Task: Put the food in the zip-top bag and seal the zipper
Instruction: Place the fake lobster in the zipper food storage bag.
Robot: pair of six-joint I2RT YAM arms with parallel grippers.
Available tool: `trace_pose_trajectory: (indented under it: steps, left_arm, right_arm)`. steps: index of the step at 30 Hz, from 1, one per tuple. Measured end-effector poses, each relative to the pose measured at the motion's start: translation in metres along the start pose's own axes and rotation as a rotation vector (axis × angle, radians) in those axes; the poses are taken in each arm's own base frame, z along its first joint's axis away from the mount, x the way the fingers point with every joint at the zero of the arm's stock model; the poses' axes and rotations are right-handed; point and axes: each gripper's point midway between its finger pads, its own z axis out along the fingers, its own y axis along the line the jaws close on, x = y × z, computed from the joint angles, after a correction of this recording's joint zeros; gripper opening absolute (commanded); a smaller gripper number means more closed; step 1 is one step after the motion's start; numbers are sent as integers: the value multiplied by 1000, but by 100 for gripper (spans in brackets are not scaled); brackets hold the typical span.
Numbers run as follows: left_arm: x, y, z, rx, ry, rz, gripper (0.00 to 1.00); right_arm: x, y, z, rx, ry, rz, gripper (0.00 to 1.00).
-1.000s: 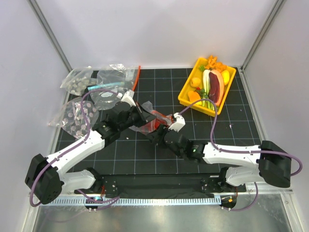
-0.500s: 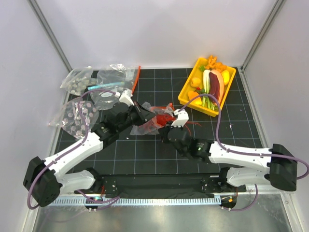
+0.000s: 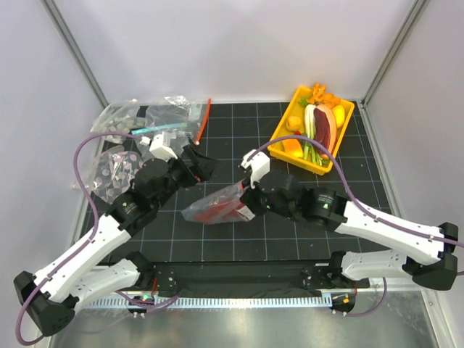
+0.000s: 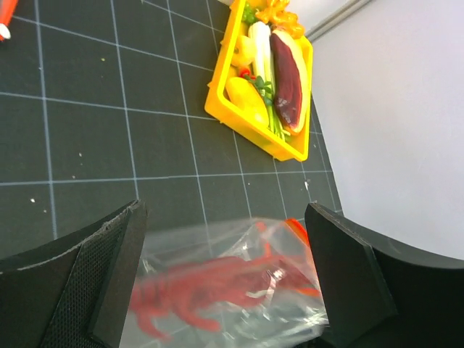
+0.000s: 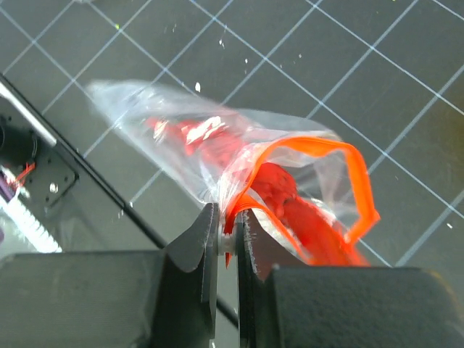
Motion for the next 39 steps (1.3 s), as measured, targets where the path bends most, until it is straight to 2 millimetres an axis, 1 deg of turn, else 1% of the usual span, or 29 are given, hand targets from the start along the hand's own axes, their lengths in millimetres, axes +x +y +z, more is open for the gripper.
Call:
trace_pose_trajectory:
  steps: [3,6,9,10,12,13,15,18,19,22,24,26,28,30,32,34,35,36,38,39]
  left_arm:
    - [1,2,-1,-3,6,24,92]
    - [16,8,7,-17,63,61,90]
    - [31,14,13,-28,123,88,83]
    - [35,14,14,-24,140,92,77]
    - [42,14,14,-8,164,95,72]
    - [47,13,14,9,176,91,67]
    - [60,14,12,48,202,84,62]
    - [82,18,7,95,238,88,45]
    - [89,18,5,114,243,91,34]
    - [112,11,0,171,254,128,26]
    - [128,-3,-7,217,249,179,25]
    - [138,-20,-14,273,243,222,26]
    - [150,-34,-16,308,250,267,28]
    - [158,-40,-9,302,265,305,30]
    - [162,-40,2,271,270,330,32]
    - [160,-31,9,204,254,352,39]
    - [156,-25,11,170,238,361,46]
    - [150,-20,10,140,218,366,50]
    - [132,-12,6,89,161,367,59]
    - [121,-10,2,72,128,360,66]
  right_arm:
    - [0,-5,-16,-2,12,-9,1]
    - [-4,-10,-28,8,9,-8,1]
    - [-13,-15,-34,38,7,-10,1]
    - [-16,-16,-35,47,6,-11,1]
    - [-27,-18,-34,70,0,-10,1]
    - [-32,-18,-34,80,-3,-12,1]
    - [-41,-19,-31,97,-10,-15,1]
    - [-51,-18,-25,107,-13,-34,1]
    - [-52,-18,-23,110,-10,-45,1]
    - [-61,-16,-11,126,-3,-75,1]
    - [-65,-17,-1,149,2,-91,1]
    - [-64,-19,7,164,10,-104,1]
    - [-64,-24,12,176,5,-107,1]
    - [-63,-31,15,184,-11,-105,1]
    - [-61,-40,14,193,-38,-96,1]
    - [-56,-49,10,201,-55,-93,1]
    - [-53,-54,7,207,-58,-91,1]
    - [-51,-58,4,212,-66,-88,1]
    - [-45,-66,-1,219,-94,-82,1]
    - [-40,-71,-4,220,-112,-81,1]
